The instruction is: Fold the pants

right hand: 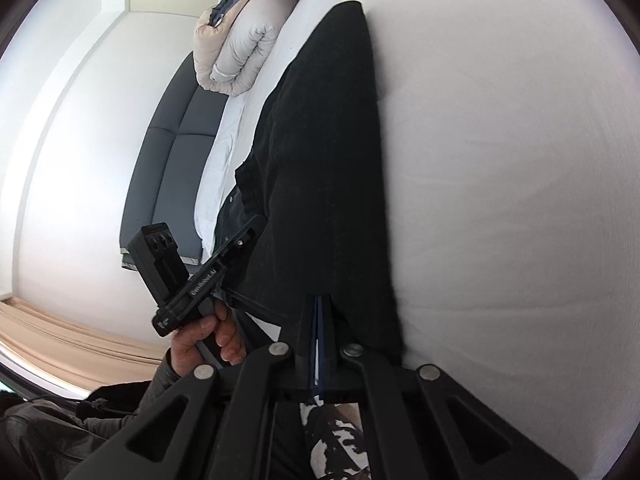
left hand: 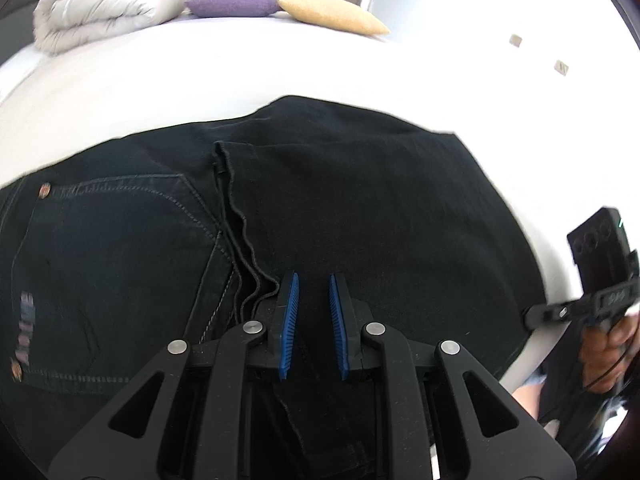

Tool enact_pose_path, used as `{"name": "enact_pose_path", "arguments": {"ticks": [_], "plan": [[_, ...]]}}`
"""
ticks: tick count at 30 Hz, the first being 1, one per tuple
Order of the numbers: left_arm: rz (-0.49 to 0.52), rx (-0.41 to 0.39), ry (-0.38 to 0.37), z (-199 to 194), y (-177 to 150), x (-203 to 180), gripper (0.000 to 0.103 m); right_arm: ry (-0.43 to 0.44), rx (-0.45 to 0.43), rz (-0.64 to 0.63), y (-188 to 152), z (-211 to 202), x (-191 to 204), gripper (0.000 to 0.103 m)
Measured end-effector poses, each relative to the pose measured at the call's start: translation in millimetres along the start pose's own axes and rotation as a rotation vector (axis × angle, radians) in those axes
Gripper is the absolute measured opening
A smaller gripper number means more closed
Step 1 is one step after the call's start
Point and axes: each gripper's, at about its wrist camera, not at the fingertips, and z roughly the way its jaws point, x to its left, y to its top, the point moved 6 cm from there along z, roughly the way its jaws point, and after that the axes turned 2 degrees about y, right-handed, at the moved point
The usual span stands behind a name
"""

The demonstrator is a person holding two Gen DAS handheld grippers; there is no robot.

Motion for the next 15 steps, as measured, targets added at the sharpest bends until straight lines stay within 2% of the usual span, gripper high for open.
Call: {"name": "enact_pose_path", "arguments": {"ticks": [3, 6, 7, 8, 10, 11, 12, 13, 15], "plan": [[-0.085, -0.032, -0.01, -18.3, -0.6, 7.2, 0.016, -0.021, 0.007, 0.006, 0.7, -0.3, 4.5, 0.0], [-0.167, -0.109, 0.019, -54.0, -2.3, 25.0, 0.016, -0.066, 0.009, -0.056, 6.3, -7.5, 28.3, 0.003], [-0.214, -0.144, 0.013, -71.2, -4.0, 35.8, 0.016, -0.048, 0.001, -0.069, 9.0, -9.9, 37.4, 0.017], [-0.263, -0.181, 0.011, -89.0, -6.9, 48.5, 0.016, -0.018, -0.012, -0.084, 12.9, -12.5, 49.2, 0.043], [-0.341, -0.242, 0.028, -117.4, -14.7, 72.3, 0.02, 0.049, -0.044, -0.128, 23.1, -14.4, 75.5, 0.06], [-0.396, -0.28, 0.037, -133.3, -20.9, 87.2, 0.022, 0.084, -0.05, -0.149, 30.1, -10.4, 89.3, 0.06], [-0.465, -0.324, 0.035, -149.9, -29.7, 104.2, 0.033, 0.1, -0.048, -0.157, 35.4, -5.2, 96.9, 0.06], [-0.526, -0.358, 0.034, -161.4, -37.9, 117.8, 0.058, 0.112, -0.041, -0.16, 42.3, 4.4, 103.5, 0.06], [-0.673, -0.454, 0.043, -185.6, -59.1, 150.2, 0.08, 0.123, -0.023, -0.148, 54.1, 24.8, 107.2, 0.06]]}}
